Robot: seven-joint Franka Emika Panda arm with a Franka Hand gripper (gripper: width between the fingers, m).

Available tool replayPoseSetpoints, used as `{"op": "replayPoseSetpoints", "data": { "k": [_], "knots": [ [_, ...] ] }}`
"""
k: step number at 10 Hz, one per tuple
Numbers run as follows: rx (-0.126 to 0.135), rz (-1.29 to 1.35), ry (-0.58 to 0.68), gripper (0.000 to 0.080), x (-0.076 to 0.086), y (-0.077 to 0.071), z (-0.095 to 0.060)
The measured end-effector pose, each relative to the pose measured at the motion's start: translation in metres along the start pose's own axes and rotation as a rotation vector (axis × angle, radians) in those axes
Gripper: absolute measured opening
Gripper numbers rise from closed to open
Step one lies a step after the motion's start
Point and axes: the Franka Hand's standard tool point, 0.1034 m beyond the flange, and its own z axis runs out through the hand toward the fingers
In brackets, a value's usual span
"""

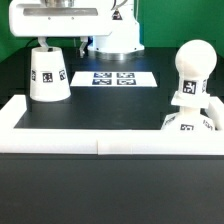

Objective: Assemble lamp

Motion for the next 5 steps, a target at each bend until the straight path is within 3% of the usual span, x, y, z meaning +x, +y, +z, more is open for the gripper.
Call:
{"op": "replayPoseSetpoints", "data": {
  "k": [1, 2, 3, 4, 5],
  "knots": [
    [0.000, 0.000, -0.001, 0.0301, -0.0002, 0.0000, 0.0004],
    [0.000, 0.000, -0.001, 0.0301, -0.0003, -0.0001, 0.0006],
    [0.000, 0.000, -0.001, 0.0116, -0.0001, -0.0001, 0.0005],
    [0.000, -0.002, 0.001, 0.0044, 0.0008, -0.0005, -0.0002],
    [-0.001, -0.002, 0.001, 0.0044, 0.0008, -0.0005, -0.0002]
  ]
}}
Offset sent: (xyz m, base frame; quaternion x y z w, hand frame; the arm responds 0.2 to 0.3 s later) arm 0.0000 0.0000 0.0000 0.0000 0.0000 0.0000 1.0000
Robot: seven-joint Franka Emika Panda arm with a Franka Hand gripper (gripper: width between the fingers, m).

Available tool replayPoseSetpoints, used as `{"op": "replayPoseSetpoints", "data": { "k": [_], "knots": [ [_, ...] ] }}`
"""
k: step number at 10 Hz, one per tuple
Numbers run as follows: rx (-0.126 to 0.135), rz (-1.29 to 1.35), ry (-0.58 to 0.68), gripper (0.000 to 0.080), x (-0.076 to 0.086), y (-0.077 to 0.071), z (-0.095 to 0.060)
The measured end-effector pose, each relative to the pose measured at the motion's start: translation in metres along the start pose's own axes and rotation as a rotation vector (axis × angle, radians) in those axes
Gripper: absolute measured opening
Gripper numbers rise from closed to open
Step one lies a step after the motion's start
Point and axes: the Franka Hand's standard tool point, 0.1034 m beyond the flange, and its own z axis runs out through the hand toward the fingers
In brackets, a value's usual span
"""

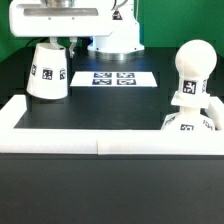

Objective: Assemble lamp

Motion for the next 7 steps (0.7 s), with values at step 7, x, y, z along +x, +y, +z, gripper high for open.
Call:
{"op": "replayPoseSetpoints", "data": {
  "k": [7],
  "knots": [
    [0.034, -0.017, -0.017, 0.0044, 0.011, -0.037, -0.021]
  ]
}}
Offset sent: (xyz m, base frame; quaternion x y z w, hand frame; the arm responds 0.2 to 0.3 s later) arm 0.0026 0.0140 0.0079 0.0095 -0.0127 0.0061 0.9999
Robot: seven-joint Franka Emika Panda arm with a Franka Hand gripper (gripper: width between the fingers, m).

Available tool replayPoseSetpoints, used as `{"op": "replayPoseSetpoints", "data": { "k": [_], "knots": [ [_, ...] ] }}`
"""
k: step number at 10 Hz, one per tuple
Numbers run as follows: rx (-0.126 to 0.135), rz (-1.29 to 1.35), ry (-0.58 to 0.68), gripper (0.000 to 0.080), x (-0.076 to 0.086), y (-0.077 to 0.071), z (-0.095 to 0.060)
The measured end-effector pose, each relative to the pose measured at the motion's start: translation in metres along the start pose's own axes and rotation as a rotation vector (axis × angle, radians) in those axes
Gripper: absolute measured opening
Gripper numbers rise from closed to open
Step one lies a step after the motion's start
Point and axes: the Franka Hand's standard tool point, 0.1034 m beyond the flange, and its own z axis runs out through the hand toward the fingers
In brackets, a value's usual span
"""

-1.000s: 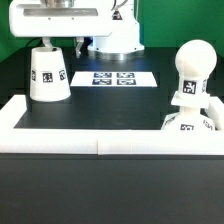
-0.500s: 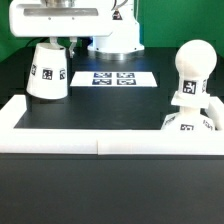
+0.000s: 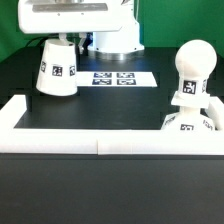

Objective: Assemble lamp

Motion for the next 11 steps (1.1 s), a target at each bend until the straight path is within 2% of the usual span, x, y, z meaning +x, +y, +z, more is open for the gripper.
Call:
{"op": "replayPoseSetpoints", "data": {
  "k": [1, 3, 6, 11],
  "knots": [
    [0.016, -0.013, -0.011, 0.0044, 0.005, -0.013, -0.010],
    [0.050, -0.040, -0.001, 0.0044, 0.026, -0.035, -0.035],
    [0.064, -0.081, 0.006, 0.0045, 0.057, -0.055, -0.066],
    [0.065, -0.078, -0.001, 0.0045, 0.053, -0.053, -0.059]
  ]
}}
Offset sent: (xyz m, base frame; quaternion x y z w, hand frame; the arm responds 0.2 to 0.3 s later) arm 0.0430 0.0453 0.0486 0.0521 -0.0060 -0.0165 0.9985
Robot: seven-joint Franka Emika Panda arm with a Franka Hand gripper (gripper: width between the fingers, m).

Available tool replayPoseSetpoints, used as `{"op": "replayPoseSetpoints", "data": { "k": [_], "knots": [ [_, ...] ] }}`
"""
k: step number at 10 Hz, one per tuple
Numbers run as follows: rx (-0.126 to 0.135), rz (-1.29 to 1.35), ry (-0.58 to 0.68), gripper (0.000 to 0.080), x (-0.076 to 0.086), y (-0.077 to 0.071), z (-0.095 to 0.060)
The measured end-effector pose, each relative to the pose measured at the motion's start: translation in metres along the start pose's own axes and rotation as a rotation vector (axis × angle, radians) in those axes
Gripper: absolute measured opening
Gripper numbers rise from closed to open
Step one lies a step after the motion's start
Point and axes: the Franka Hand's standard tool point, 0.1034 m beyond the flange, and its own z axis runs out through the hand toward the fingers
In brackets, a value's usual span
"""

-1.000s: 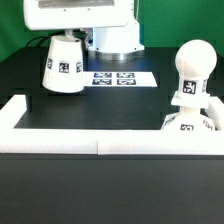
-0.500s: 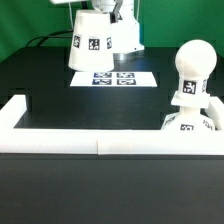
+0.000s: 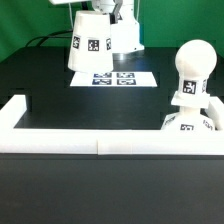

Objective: Assemble lamp

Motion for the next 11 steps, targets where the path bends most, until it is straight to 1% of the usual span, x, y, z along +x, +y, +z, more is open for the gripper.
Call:
{"op": "replayPoseSetpoints", "data": {
  "k": [1, 2, 3, 4, 6, 9, 11],
  "knots": [
    [0.015, 0.008, -0.004, 0.0045, -0.001, -0.004, 0.003],
    [0.015, 0.014, 0.006, 0.0045, 0.006, -0.017, -0.003],
    [0.024, 0.009, -0.008, 0.0045, 0.013, -0.032, -0.011],
    [0.029, -0.009, -0.008, 0.0045, 0.026, -0.042, -0.021],
    [0.032, -0.037, -0.004, 0.0045, 0.046, -0.060, -0.038],
    [0.032, -0.033, 0.011, 0.0045, 0.078, -0.091, -0.064],
    [0.027, -0.014, 0.013, 0.0045, 0.097, -0.104, -0.067]
  ]
}}
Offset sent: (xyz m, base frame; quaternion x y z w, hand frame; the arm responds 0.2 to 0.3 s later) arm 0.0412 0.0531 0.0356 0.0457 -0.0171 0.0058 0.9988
